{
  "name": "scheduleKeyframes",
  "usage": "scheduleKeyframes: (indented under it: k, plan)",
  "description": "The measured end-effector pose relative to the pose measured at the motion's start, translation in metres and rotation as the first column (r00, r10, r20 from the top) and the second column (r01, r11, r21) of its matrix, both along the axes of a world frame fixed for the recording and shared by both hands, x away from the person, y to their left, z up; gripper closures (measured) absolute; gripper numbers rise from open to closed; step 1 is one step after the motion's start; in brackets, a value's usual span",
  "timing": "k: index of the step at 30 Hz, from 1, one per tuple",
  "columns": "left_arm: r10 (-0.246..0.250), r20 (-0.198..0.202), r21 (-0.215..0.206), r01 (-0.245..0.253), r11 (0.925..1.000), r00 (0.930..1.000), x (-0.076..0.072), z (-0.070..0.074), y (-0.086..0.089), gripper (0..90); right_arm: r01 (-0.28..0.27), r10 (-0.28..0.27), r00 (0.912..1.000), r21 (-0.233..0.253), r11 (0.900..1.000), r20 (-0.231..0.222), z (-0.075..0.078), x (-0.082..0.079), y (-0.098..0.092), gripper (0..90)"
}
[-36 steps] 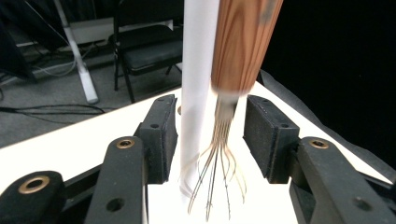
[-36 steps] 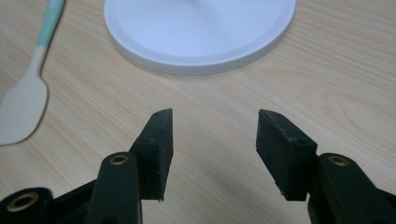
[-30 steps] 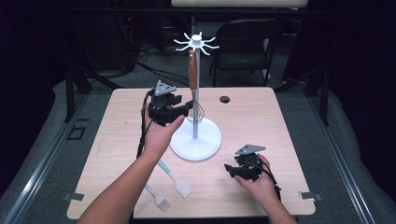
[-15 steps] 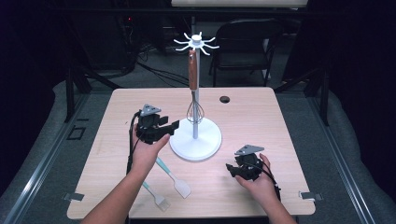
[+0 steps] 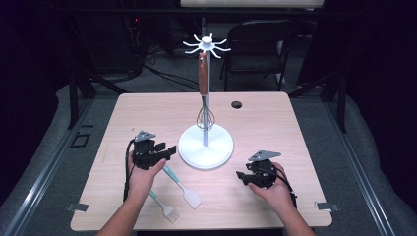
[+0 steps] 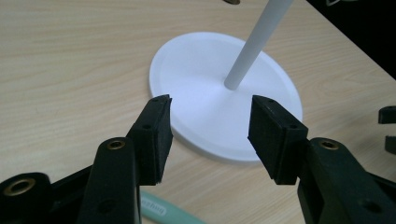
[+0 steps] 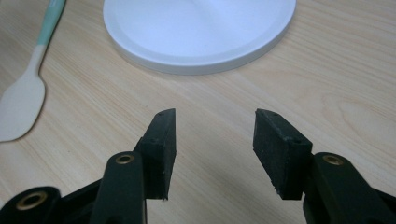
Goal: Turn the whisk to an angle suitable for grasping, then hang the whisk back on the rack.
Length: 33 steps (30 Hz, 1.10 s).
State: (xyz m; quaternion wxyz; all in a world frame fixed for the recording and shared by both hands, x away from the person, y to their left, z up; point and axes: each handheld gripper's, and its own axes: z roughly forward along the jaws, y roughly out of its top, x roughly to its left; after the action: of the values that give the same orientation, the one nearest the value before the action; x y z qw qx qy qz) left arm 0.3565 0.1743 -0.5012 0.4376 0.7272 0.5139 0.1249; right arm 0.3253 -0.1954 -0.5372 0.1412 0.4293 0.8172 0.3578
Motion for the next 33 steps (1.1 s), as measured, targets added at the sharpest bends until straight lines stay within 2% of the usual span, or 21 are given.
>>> scheduleKeyframes:
  k: [3,6,10,12,16,18,20,26,33]
  plan:
    - [0.028,-0.003,0.004,-0.028,0.9996,0.9996,-0.004,-0.009,0.007,49.1,-0.019,0.019,0.9998,-0.001,1.000,-0.012,0.003,0.002,0.000,54.2]
    - [0.028,0.001,0.024,-0.028,0.9993,0.9996,-0.007,-0.016,0.011,48.5,-0.059,0.059,0.9981,-0.011,0.998,-0.017,0.007,0.004,0.002,60.5]
    - [0.010,-0.003,0.044,-0.010,0.9990,0.9999,-0.011,-0.022,0.016,48.2,-0.073,0.072,0.9972,-0.017,0.997,-0.019,0.012,0.005,0.006,66.4]
    - [0.004,-0.014,0.047,-0.003,0.9989,0.9999,-0.012,-0.024,0.018,48.3,-0.069,0.069,0.9972,-0.016,0.997,-0.029,0.015,0.008,0.007,69.7]
    - [-0.007,-0.042,0.015,0.007,0.9999,0.9991,-0.012,-0.025,0.021,53.6,-0.046,0.046,0.9987,0.005,0.999,-0.021,0.021,0.012,0.009,75.2]
    - [-0.008,-0.040,0.010,0.009,0.9999,0.9992,-0.012,-0.027,0.022,54.4,-0.042,0.042,0.9990,0.020,0.999,-0.018,0.025,0.014,0.010,77.3]
    - [-0.013,-0.052,0.012,0.013,0.9998,0.9986,-0.011,-0.028,0.022,54.8,-0.041,0.042,0.9990,0.037,0.998,-0.016,0.029,0.016,0.010,78.7]
    - [-0.007,-0.045,0.024,0.008,0.9997,0.9990,-0.012,-0.028,0.023,55.4,-0.032,0.031,0.9995,0.071,0.997,0.004,0.038,0.020,0.009,84.3]
    - [-0.001,-0.049,0.037,0.003,0.9993,0.9988,-0.013,-0.029,0.023,55.5,-0.039,0.037,0.9989,0.072,0.997,0.029,0.052,0.023,0.008,90.0]
